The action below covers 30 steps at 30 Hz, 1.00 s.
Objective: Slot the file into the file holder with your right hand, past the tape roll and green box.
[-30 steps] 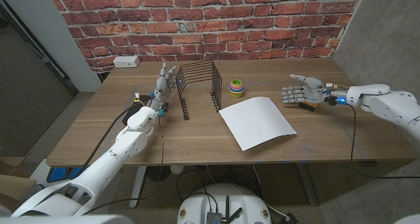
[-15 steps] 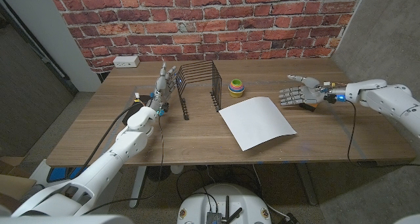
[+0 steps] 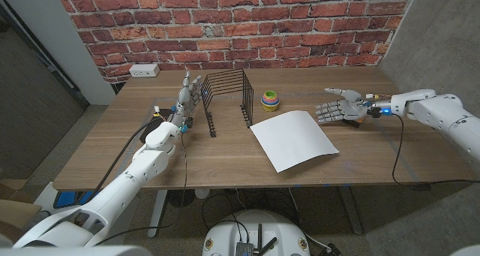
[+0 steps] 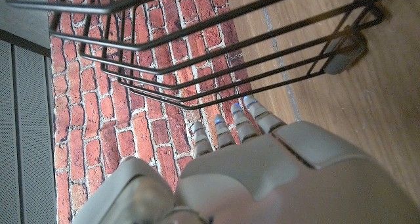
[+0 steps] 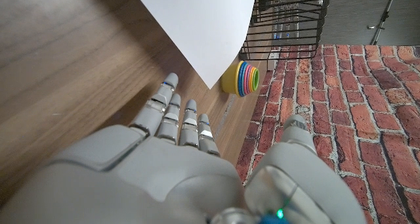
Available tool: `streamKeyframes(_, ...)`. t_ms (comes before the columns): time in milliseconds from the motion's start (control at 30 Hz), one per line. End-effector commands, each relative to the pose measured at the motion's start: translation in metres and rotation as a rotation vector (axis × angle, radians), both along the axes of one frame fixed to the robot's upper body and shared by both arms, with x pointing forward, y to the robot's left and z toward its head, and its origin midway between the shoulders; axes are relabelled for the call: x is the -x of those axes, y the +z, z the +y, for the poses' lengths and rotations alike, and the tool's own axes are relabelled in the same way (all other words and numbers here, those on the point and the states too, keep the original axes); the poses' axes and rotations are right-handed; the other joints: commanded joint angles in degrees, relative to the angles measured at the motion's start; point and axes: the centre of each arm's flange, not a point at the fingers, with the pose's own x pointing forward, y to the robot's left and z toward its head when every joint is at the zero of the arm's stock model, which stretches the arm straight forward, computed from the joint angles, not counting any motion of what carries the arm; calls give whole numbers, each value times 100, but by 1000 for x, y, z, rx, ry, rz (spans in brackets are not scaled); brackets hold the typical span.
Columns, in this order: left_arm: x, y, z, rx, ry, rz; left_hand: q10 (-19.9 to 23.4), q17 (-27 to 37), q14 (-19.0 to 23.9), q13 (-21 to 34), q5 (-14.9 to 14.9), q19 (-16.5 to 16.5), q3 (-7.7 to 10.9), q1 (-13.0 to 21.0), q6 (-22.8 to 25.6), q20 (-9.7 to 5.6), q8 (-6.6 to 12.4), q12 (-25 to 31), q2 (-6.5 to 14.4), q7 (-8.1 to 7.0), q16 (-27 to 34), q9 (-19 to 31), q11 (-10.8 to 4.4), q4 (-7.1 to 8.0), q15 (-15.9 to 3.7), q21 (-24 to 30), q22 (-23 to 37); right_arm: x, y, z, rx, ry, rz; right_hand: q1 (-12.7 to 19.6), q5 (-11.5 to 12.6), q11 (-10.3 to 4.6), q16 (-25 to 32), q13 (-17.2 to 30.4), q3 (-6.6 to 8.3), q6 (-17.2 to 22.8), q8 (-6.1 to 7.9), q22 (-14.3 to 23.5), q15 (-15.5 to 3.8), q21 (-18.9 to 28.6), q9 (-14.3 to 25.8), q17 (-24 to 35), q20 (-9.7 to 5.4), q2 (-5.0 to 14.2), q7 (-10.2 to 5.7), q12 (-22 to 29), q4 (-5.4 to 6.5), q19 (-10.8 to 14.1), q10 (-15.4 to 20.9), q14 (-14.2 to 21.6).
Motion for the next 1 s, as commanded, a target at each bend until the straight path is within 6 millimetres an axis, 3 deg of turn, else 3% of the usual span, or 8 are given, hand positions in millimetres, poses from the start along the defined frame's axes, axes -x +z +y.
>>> streamKeyframes(33, 0, 0, 0, 0, 0, 1, -3, 11, 41, 26, 47, 39, 27, -1, 10, -10, 17, 20, 47, -30, 34, 24, -41, 21, -20, 18, 24, -6, -4, 4, 13, 21, 34, -8, 45, -16, -7, 0, -36, -45, -30, 9, -48, 23, 14, 5, -39, -28, 239, 14, 4, 6, 4, 25)
streamKeyframes(1000, 0, 0, 0, 0, 0, 1, -7, 11, 39, 26, 48, 42, 30, -1, 11, -14, 16, 17, 46, -30, 33, 24, -43, 19, -14, 17, 24, -7, -12, 2, 15, 70, 133, -93, 102, -38, 36, 5, -81, -134, -32, 12, -67, 66, 15, 4, -53, -20, 288, 27, 58, 98, -8, 132)
